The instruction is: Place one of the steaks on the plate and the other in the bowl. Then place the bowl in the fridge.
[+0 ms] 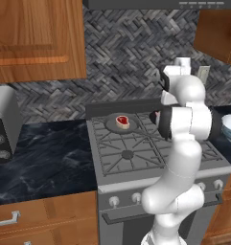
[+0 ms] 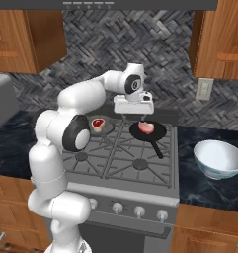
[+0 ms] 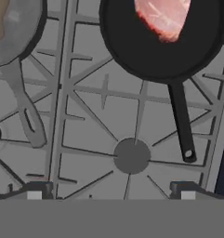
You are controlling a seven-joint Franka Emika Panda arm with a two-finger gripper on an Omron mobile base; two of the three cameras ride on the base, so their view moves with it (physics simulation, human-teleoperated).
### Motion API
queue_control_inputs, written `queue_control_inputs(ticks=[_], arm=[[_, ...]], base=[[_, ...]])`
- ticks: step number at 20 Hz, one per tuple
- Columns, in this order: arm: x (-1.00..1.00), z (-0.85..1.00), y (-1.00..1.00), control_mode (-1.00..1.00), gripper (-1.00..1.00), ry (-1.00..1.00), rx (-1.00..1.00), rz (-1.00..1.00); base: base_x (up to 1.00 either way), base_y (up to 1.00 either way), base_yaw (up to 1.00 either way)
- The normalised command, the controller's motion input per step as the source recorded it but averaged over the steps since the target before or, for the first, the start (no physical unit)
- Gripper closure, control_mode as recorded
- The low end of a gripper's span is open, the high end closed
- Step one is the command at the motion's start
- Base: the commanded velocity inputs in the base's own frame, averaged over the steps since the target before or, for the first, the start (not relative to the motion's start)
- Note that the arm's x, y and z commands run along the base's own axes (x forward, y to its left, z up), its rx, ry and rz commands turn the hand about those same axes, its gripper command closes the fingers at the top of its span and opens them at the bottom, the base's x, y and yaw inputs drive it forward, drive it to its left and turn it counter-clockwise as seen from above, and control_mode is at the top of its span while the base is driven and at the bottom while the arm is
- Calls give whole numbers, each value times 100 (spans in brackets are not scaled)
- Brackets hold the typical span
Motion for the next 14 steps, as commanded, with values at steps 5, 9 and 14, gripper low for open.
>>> queue_control_inputs(ticks=[5,9,14], arm=[[34,-20,-16,-100,-100,-5,0,8],[34,-21,-24,-100,-100,0,0,0],[33,-13,-5,-100,-100,0,1,0]], base=[[0,0,0],[0,0,0],[0,0,0]])
